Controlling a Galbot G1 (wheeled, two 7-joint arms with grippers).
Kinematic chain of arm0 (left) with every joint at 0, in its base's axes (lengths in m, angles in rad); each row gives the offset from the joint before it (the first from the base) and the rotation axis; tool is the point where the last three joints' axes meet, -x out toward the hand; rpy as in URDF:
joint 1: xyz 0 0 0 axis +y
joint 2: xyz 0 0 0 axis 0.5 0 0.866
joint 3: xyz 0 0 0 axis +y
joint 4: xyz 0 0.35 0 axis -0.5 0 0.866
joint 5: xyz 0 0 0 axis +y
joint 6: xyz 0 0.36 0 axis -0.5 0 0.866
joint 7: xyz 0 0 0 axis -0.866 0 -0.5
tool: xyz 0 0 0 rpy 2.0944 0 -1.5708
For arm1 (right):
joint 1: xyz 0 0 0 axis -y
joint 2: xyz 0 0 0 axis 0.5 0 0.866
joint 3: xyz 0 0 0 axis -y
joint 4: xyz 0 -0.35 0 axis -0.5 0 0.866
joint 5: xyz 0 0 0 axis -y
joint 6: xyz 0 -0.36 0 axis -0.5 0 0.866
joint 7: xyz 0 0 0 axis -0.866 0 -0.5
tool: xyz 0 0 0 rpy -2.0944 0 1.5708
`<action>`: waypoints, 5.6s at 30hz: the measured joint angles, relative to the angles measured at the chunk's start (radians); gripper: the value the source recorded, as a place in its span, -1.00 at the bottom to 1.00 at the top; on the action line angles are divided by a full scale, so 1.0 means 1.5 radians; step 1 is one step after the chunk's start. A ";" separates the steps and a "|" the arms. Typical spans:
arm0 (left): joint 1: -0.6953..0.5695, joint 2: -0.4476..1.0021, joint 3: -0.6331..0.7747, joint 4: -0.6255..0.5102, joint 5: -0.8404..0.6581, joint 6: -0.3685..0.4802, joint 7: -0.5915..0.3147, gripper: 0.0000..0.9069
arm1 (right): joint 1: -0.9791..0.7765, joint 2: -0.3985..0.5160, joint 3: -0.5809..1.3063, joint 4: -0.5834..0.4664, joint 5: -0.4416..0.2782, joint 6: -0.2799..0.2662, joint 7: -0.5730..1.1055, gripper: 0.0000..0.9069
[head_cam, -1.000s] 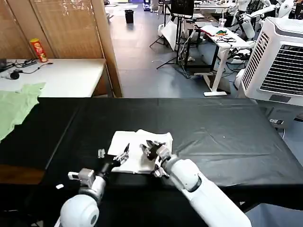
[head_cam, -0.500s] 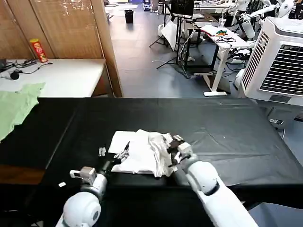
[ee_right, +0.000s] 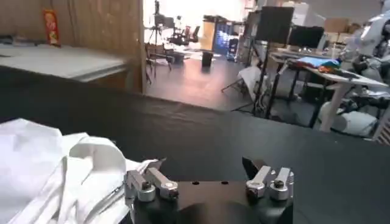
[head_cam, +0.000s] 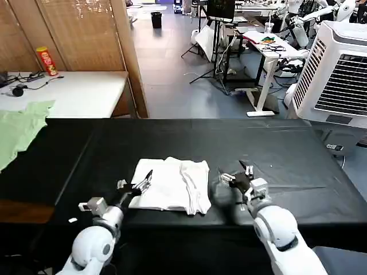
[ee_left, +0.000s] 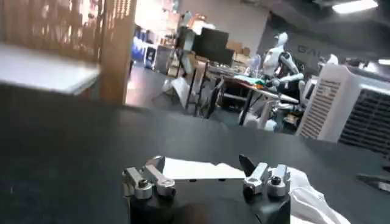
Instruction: Fold and organize the clothes.
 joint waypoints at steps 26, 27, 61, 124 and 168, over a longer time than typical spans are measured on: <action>-0.012 -0.011 -0.017 0.085 -0.112 -0.018 0.018 -0.87 | -0.024 0.013 0.005 0.022 0.001 0.003 0.000 0.94; -0.013 -0.011 -0.017 0.085 -0.120 -0.016 0.018 -1.00 | -0.025 0.013 0.005 0.022 0.001 0.003 0.000 0.94; 0.024 0.235 -0.212 -0.111 -0.019 0.174 -0.070 -1.00 | -0.038 0.032 -0.001 0.032 -0.016 0.010 0.000 0.94; 0.128 -0.003 0.047 -0.201 0.283 0.023 0.001 0.94 | 0.133 0.191 -0.144 -0.221 0.240 -0.040 0.042 -0.87; 0.275 0.046 0.000 -0.202 0.282 -0.095 -0.124 0.94 | -0.326 0.002 0.065 0.134 -0.052 0.269 0.086 0.94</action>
